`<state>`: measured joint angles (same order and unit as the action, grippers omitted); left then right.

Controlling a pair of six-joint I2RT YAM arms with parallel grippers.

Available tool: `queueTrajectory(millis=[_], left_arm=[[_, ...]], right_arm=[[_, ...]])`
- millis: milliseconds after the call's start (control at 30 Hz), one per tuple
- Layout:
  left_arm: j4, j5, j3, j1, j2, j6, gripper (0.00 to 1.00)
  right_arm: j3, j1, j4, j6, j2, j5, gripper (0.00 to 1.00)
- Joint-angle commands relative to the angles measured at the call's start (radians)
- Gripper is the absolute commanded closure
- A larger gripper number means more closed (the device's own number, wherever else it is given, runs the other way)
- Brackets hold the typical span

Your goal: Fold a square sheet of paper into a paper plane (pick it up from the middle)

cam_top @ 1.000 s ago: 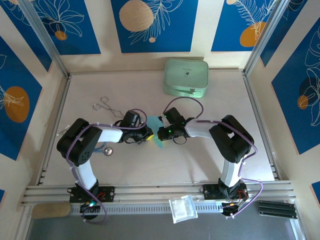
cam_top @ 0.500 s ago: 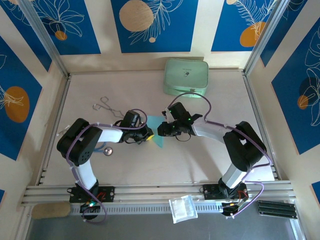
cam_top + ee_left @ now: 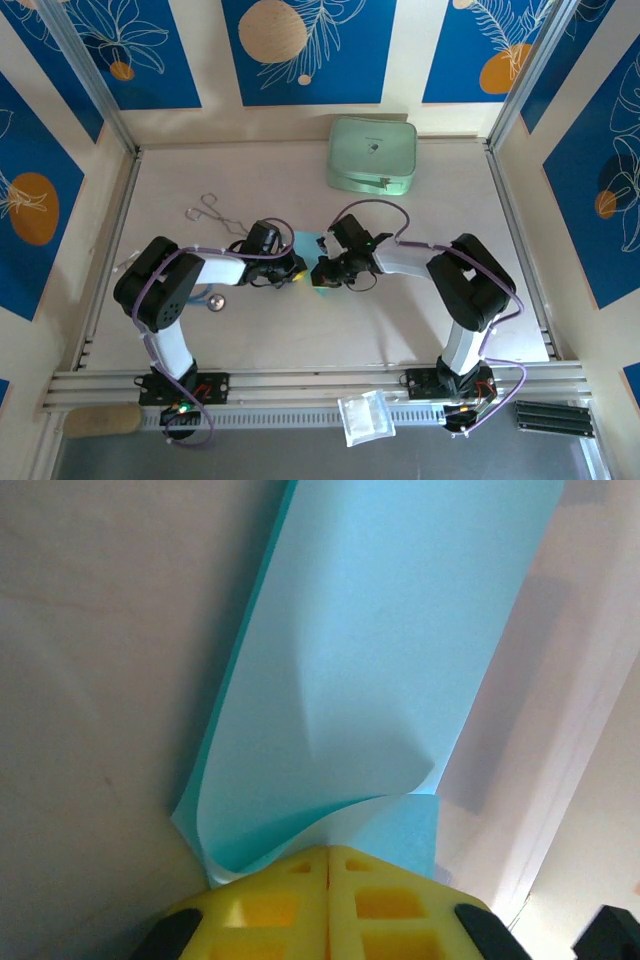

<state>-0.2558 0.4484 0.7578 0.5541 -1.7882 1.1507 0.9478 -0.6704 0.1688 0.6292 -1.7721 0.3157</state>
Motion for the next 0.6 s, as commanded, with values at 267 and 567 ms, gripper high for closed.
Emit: queueTrajectory(millis=[267, 567], left_arm=[[0.020, 0.006, 0.006, 0.009, -0.020, -0.004, 0.92], [0.018, 0.013, 0.018, 0.008, -0.025, -0.012, 0.91]], right_arm=[[0.043, -0.008, 0.050, -0.008, -0.055, -0.016, 0.96], [0.042, -0.008, 0.071, -0.014, -0.073, -0.035, 0.96]])
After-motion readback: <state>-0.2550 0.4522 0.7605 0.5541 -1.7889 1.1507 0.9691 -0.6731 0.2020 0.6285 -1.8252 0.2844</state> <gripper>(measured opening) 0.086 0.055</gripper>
